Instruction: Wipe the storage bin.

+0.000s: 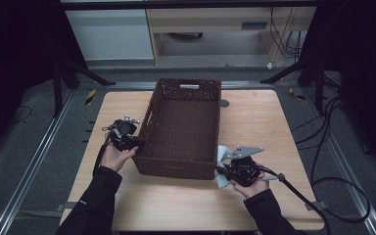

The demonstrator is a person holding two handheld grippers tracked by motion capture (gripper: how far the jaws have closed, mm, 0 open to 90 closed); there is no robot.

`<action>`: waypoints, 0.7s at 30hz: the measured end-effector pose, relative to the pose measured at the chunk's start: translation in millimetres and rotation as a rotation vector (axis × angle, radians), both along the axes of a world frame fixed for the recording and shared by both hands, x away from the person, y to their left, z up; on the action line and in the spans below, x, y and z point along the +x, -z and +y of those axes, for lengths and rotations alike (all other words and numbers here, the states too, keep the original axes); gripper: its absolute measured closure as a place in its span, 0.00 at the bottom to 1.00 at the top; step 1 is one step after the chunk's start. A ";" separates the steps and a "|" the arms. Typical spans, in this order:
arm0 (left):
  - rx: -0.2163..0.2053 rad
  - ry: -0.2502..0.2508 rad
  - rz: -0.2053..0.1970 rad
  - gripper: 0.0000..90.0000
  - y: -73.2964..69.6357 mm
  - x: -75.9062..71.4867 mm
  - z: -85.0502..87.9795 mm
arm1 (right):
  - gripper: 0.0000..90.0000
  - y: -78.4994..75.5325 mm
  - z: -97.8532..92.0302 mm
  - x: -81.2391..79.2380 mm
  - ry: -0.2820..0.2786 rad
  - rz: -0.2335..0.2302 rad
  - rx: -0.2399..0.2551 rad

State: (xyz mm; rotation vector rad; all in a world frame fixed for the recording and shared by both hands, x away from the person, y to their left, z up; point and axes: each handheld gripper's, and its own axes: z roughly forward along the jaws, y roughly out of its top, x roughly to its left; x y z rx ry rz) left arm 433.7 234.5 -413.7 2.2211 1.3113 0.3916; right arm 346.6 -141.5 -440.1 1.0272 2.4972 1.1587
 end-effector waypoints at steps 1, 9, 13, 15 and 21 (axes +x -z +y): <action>0.000 0.000 0.000 0.80 0.0 0.0 0.0 | 0.93 2.4 1.0 -0.1 -0.002 0.006 -0.011; 0.001 0.000 0.000 0.80 -0.1 -0.1 -0.2 | 0.93 5.5 2.7 -2.3 -0.009 0.024 -0.037; 0.001 -0.001 0.000 0.80 -0.1 -0.1 -0.3 | 0.93 -13.7 -5.9 -7.0 0.003 -0.016 0.040; 0.002 -0.001 0.000 0.80 -0.1 0.0 -0.4 | 0.93 -23.5 -11.6 -10.3 0.011 -0.031 0.093; 0.003 0.001 0.000 0.80 -0.2 0.0 -0.1 | 0.93 -21.1 -5.5 -13.8 0.006 -0.028 0.070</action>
